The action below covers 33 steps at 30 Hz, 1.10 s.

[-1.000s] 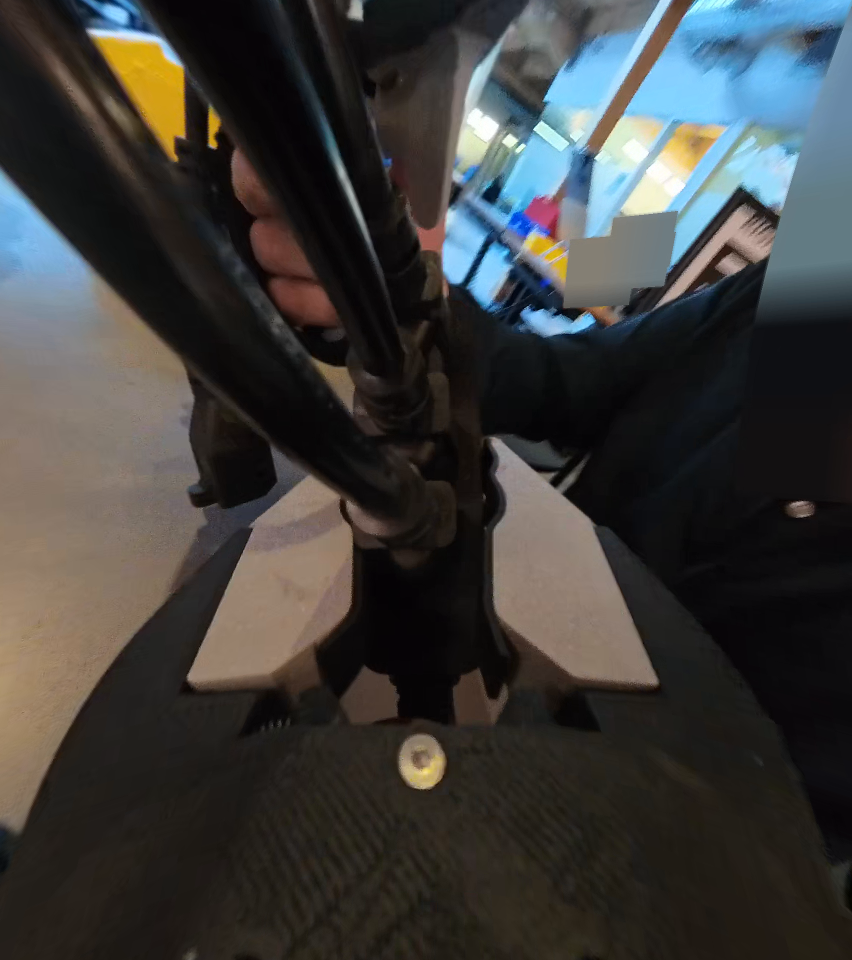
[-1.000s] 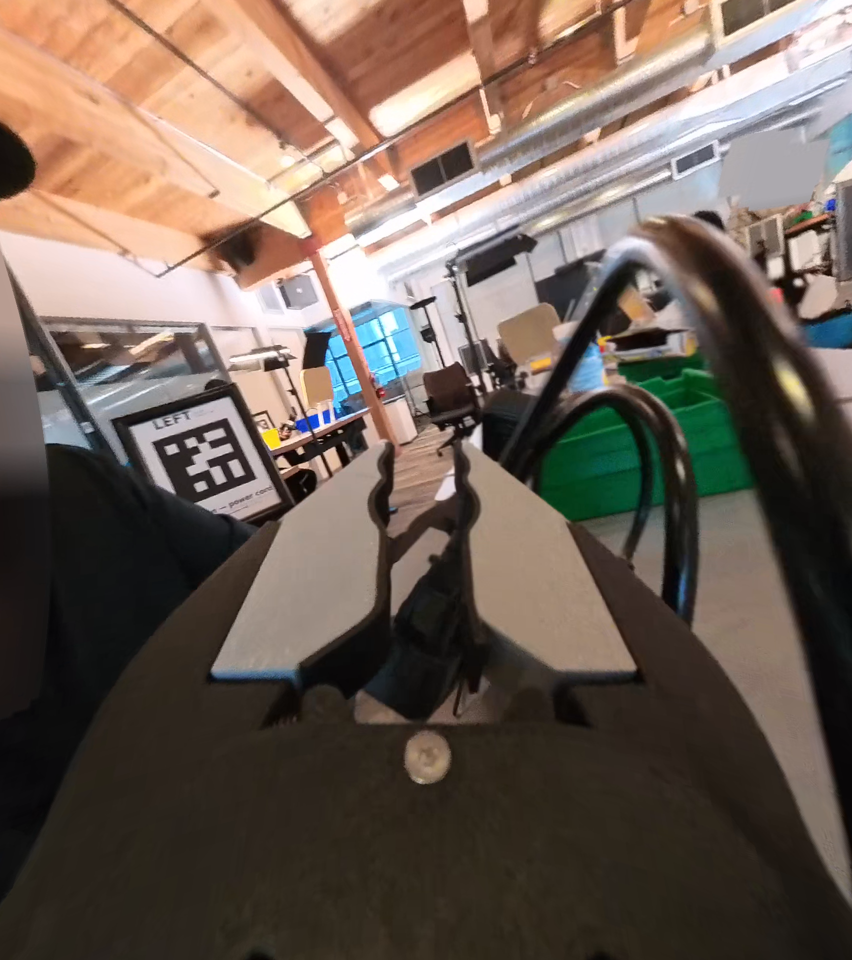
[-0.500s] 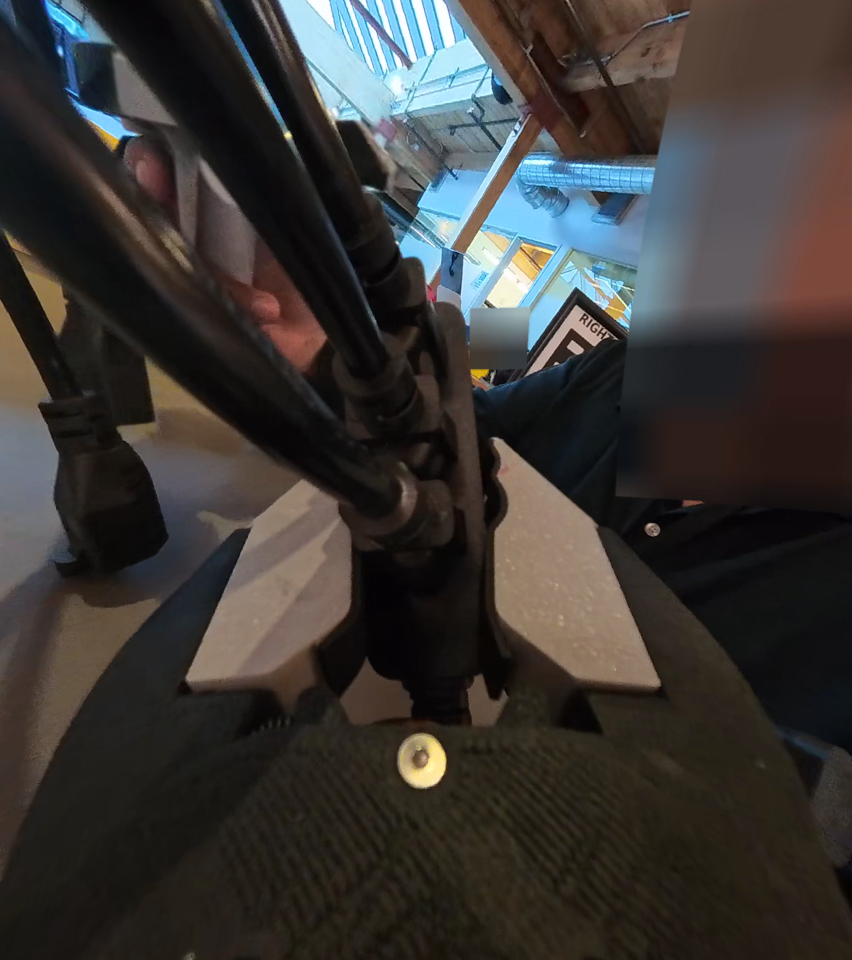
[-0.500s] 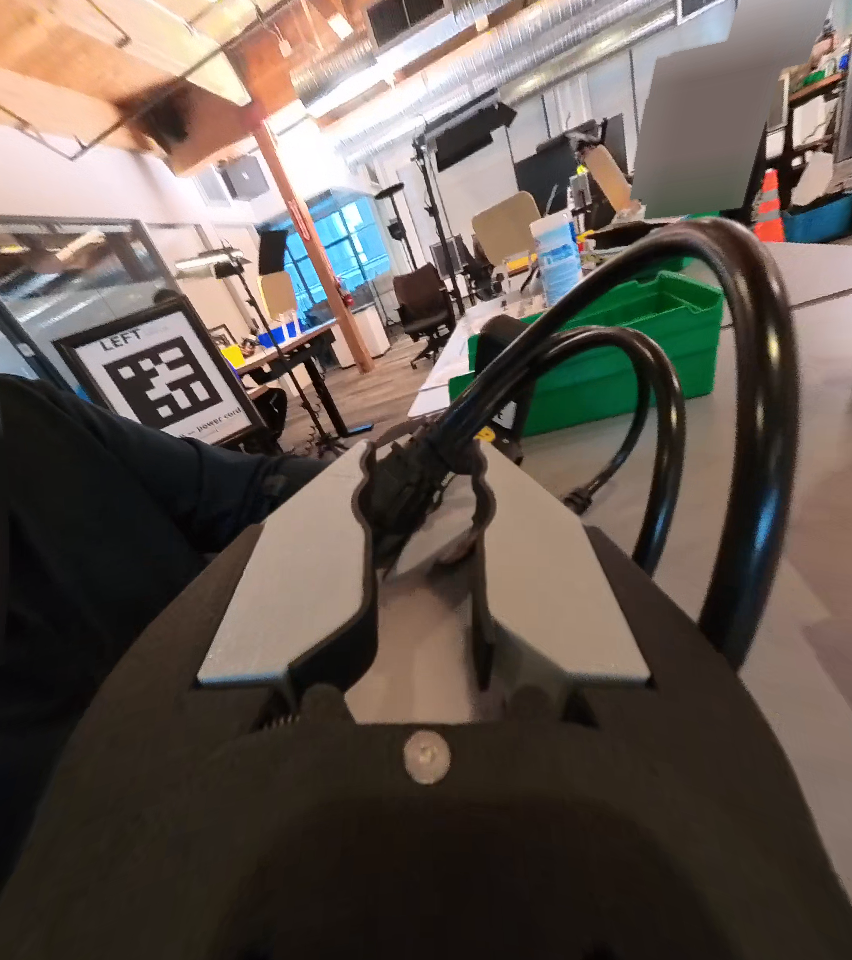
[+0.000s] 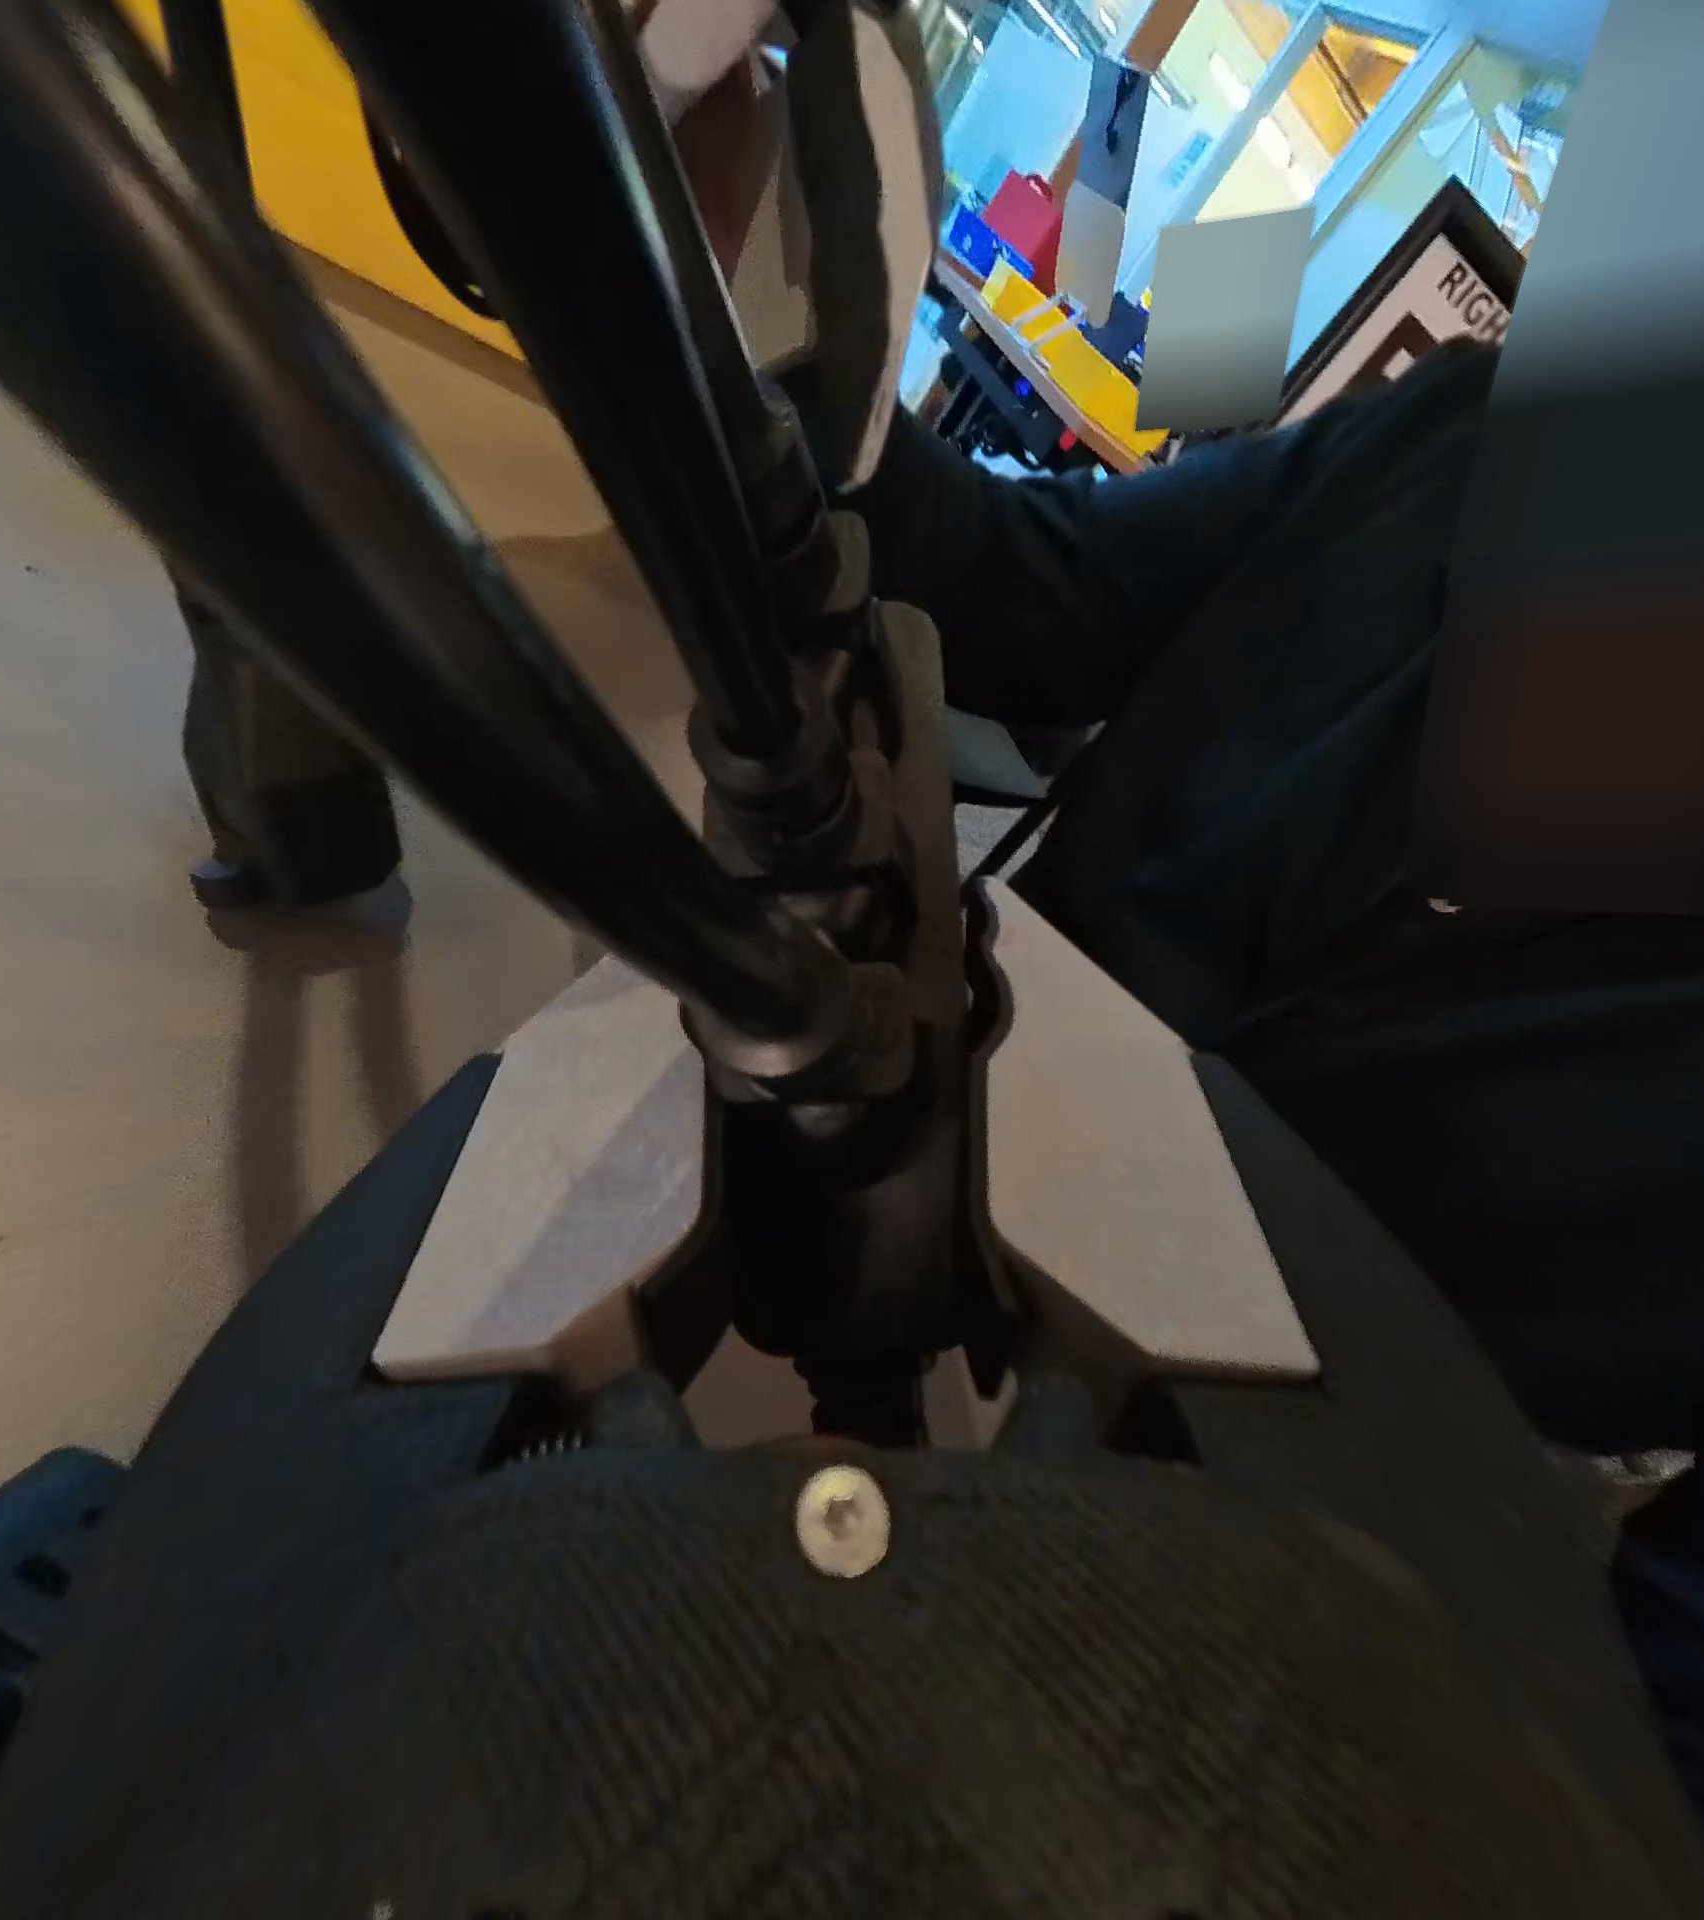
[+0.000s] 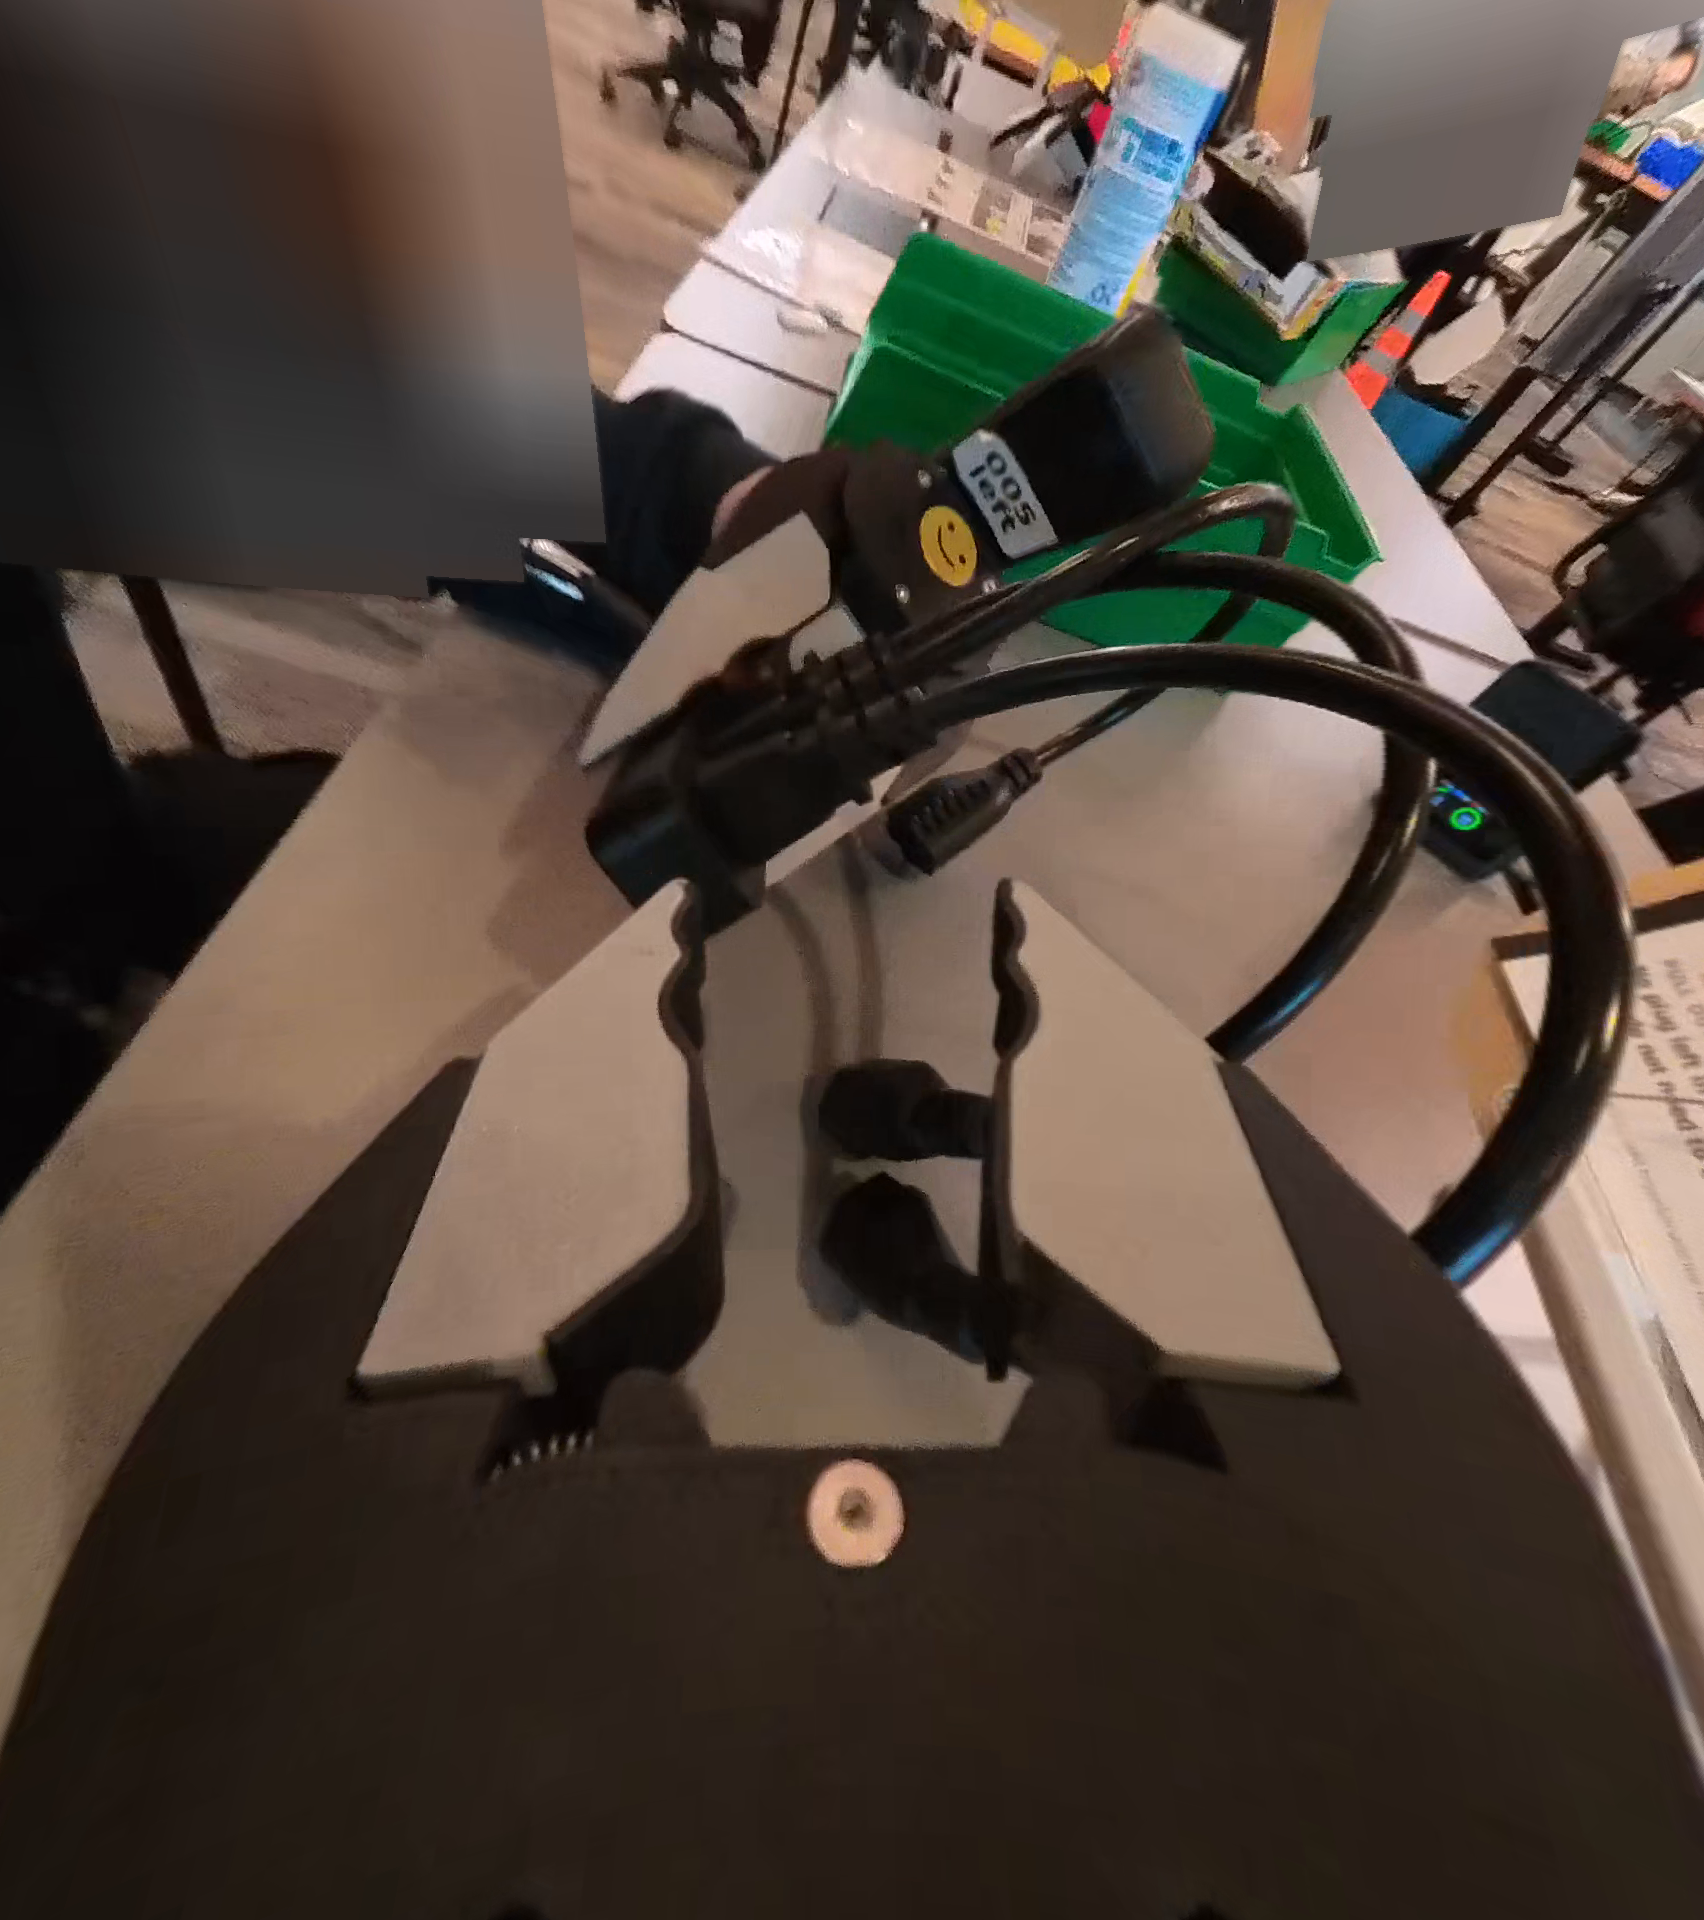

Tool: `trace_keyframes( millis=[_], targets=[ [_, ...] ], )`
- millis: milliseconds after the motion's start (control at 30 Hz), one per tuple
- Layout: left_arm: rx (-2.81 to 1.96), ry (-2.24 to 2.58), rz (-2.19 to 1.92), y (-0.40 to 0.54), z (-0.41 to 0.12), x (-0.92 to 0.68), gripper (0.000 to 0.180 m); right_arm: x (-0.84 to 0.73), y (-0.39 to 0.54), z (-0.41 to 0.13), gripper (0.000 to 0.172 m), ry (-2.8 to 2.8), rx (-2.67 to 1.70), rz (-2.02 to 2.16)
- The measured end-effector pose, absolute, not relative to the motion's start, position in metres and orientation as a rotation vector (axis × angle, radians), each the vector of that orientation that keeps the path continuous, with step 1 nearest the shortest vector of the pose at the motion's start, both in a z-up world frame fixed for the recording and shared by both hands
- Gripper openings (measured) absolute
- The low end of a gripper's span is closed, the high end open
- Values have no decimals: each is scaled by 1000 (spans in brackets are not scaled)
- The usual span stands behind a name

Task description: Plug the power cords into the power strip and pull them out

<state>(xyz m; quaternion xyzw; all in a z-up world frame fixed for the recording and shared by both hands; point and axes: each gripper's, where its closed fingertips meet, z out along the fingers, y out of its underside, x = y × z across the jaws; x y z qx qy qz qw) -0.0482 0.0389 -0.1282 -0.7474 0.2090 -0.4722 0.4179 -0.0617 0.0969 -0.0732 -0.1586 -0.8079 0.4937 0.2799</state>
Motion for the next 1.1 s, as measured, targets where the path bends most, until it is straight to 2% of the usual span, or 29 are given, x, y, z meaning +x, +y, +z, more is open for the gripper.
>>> trace_keyframes(
  millis=[100, 333, 433, 567, 733, 800, 900, 1000, 1067, 1100],
  targets=[
    [-1898, 560, -1201, 36, -132, -45, 43, -60, 88, -80, 58, -2213, -402, 1291],
    [-1973, 553, -1134, 43, -143, -42, 42, -71, 80, -96, 57, -2250, -495, 1239],
    [-1988, 486, -1123, 50, -144, -48, 42, -80, 87, -105, 49, -2267, -624, 1184],
    [-1988, 417, -1152, 53, -143, -51, 42, -83, 90, -100, 49, -2224, -608, 1147],
    [-2002, 338, -1205, 56, -145, -54, 42, -78, 85, -100, 32, -2254, -481, 1069],
    [-2006, 348, -1208, 56, -145, -52, 42, -74, 81, -98, 33, -2305, -434, 1081],
    [-2012, 370, -1204, 55, -146, -48, 42, -76, 74, -91, 54, -2419, -450, 1117],
    [-2016, 342, -1195, 57, -147, -51, 42, -88, 73, -89, 50, -2492, -517, 977],
    [-2019, 310, -1184, 60, -147, -54, 42, -90, 73, -93, 59, -2517, -587, 861],
    [-2026, 293, -1172, 62, -148, -56, 42, -89, 73, -96, 58, -2522, -618, 811]
  ],
)
